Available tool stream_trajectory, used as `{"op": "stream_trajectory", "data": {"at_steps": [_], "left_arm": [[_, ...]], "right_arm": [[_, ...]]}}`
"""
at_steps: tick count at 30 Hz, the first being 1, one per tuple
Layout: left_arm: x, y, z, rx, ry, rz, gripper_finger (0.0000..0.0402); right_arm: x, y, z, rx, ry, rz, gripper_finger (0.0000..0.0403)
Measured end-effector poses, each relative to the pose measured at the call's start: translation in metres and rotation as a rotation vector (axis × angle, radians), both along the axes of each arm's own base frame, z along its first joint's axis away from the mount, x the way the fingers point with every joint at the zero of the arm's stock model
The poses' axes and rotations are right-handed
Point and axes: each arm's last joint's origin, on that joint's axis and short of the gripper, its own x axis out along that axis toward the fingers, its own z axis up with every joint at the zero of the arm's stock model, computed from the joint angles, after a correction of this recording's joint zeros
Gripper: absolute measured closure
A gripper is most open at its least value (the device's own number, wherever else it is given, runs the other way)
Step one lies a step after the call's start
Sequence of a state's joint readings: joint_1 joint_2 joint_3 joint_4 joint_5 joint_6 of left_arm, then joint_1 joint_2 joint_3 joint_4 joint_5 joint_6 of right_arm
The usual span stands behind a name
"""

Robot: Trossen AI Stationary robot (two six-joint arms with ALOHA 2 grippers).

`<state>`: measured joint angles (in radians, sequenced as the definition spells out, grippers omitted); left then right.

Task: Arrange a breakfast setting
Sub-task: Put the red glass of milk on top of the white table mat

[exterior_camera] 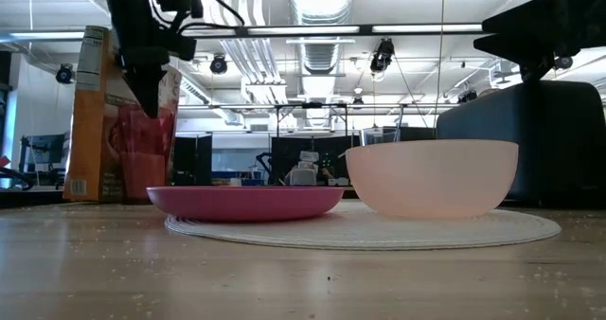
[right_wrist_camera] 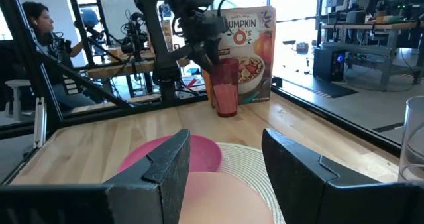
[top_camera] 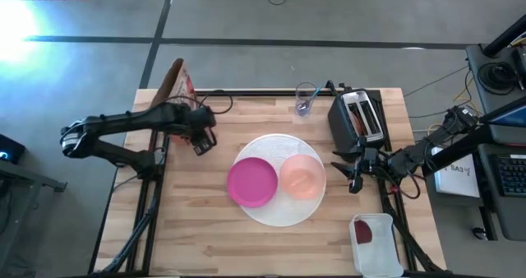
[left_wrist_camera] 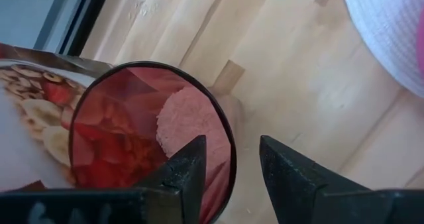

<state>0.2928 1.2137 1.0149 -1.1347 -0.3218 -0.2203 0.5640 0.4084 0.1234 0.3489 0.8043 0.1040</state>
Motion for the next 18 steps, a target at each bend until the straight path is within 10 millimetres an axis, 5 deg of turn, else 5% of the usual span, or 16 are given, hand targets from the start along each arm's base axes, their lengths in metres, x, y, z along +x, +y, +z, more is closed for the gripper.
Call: {"op": "stream_trajectory", "data": {"at_steps": [10,18], "left_arm": [[0.008,0.001,-0.006,-0.06,-0.001,-0.016,0.0393],[0.011,0.0,-0.008,-0.092,-0.022,-0.044,0.0399]], "right_arm": [[0.0,0.0,0.0,0.0,0.0,0.0,0.0225],[0.0,0.0,0.0,0.0,0.0,0.0,0.0225]]}}
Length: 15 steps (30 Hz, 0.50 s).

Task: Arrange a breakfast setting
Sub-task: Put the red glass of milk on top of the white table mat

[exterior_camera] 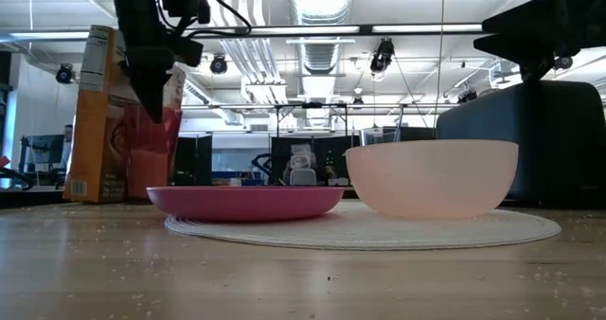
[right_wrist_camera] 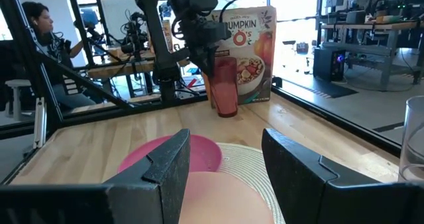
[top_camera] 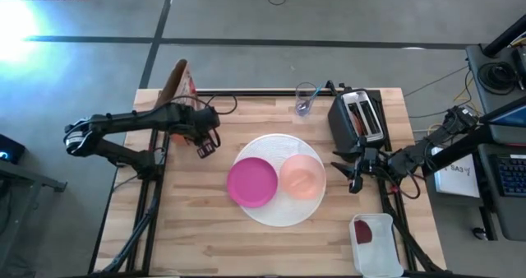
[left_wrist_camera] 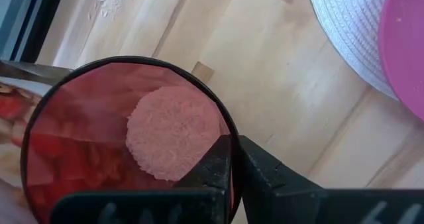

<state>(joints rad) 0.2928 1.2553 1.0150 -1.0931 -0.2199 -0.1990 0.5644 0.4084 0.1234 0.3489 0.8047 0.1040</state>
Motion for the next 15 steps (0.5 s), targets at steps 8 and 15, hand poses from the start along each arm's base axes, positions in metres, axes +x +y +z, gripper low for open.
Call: {"op": "stream_trajectory", "data": {"at_steps": [8,15], "left_arm": [[0.012,0.001,0.02,-0.026,-0.063,-0.111,0.0401],[0.045,0.011,0.034,-0.015,-0.033,-0.244,0.0401]], "right_arm": [[0.0,0.0,0.0,0.0,0.0,0.0,0.0225],[0.0,0.0,0.0,0.0,0.0,0.0,0.0225]]}}
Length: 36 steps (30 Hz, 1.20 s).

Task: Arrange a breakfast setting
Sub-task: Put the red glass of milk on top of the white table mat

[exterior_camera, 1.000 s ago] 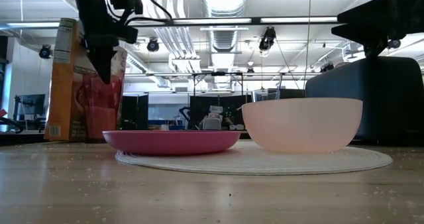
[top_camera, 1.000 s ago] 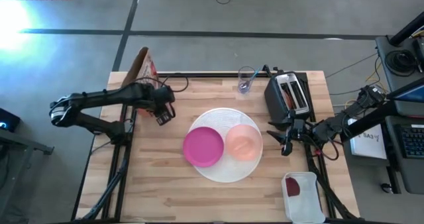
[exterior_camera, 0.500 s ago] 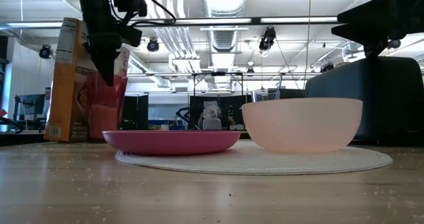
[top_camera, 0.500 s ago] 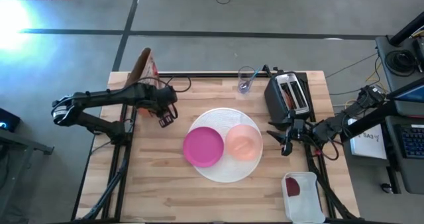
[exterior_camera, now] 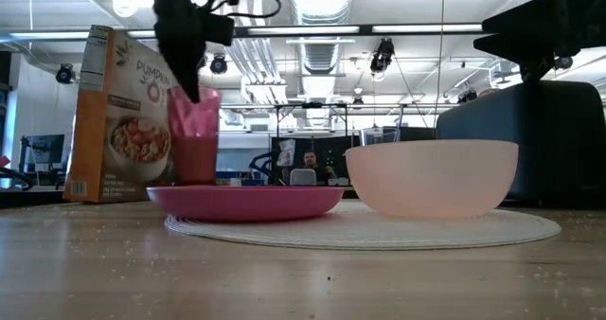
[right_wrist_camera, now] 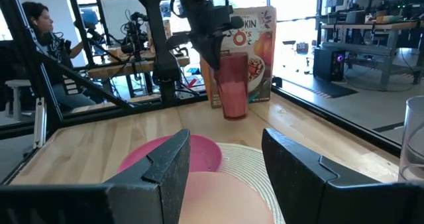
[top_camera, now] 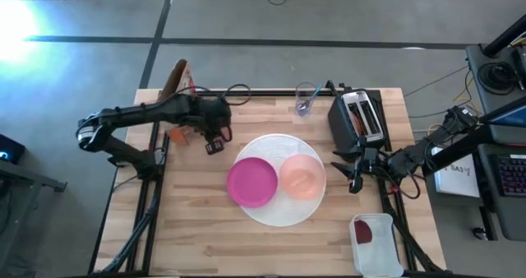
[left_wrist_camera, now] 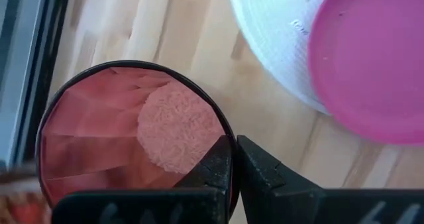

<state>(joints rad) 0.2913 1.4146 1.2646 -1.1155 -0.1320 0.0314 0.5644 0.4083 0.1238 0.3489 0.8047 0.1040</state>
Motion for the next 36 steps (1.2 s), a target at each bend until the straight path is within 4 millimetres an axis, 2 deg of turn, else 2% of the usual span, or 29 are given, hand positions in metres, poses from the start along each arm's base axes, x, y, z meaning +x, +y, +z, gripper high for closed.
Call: {"op": "stream_trajectory", "data": {"at_steps": [7,14,27,36], "left_arm": [[0.045,0.005,0.002,0.023,0.005,-0.163,0.0401],[0.079,0.003,0.0,0.038,0.011,-0.282,0.0401],[0.106,-0.016,-0.017,0.035,-0.025,-0.56,0.0402],[0.111,-0.021,-0.024,0.027,-0.02,-0.644,0.0402]], "right_arm": [[0.0,0.0,0.0,0.0,-0.001,0.0,0.0225],[0.0,0.0,0.0,0.0,0.0,0.0,0.0225],[0.0,0.0,0.0,0.0,0.0,0.0,0.0225],[0.0,0.0,0.0,0.0,0.0,0.0,0.0225]]}}
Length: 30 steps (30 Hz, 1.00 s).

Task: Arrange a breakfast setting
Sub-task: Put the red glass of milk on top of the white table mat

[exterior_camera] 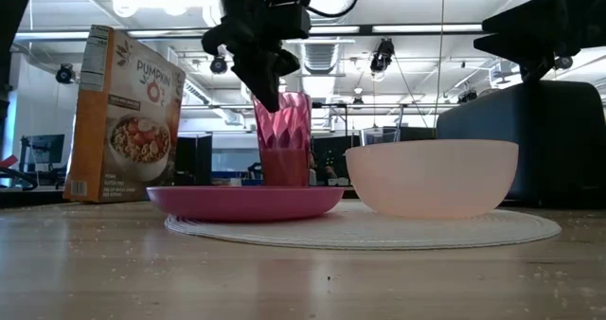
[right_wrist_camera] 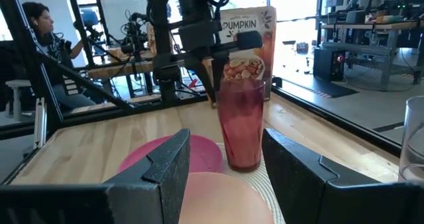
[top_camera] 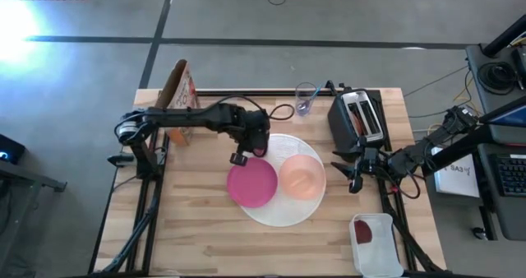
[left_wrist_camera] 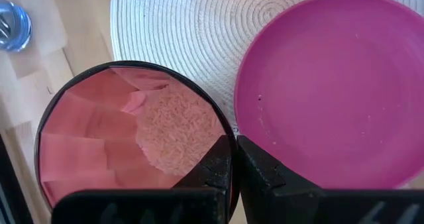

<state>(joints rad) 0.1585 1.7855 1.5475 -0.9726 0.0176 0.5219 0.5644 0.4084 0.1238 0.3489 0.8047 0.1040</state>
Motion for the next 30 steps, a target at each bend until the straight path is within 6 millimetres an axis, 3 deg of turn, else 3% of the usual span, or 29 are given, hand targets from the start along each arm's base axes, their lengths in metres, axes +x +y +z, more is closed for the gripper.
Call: {"op": "stream_trajectory", "data": {"at_steps": [20,30], "left_arm": [[0.0039,0.0004,0.0035,0.039,-0.034,-0.065,0.0396],[0.0038,0.0004,0.0038,0.0,-0.041,0.035,0.0395]], "right_arm": [[0.0,0.0,0.0,0.0,0.0,0.0,0.0225],[0.0,0.0,0.0,0.0,0.0,0.0,0.0225]]}}
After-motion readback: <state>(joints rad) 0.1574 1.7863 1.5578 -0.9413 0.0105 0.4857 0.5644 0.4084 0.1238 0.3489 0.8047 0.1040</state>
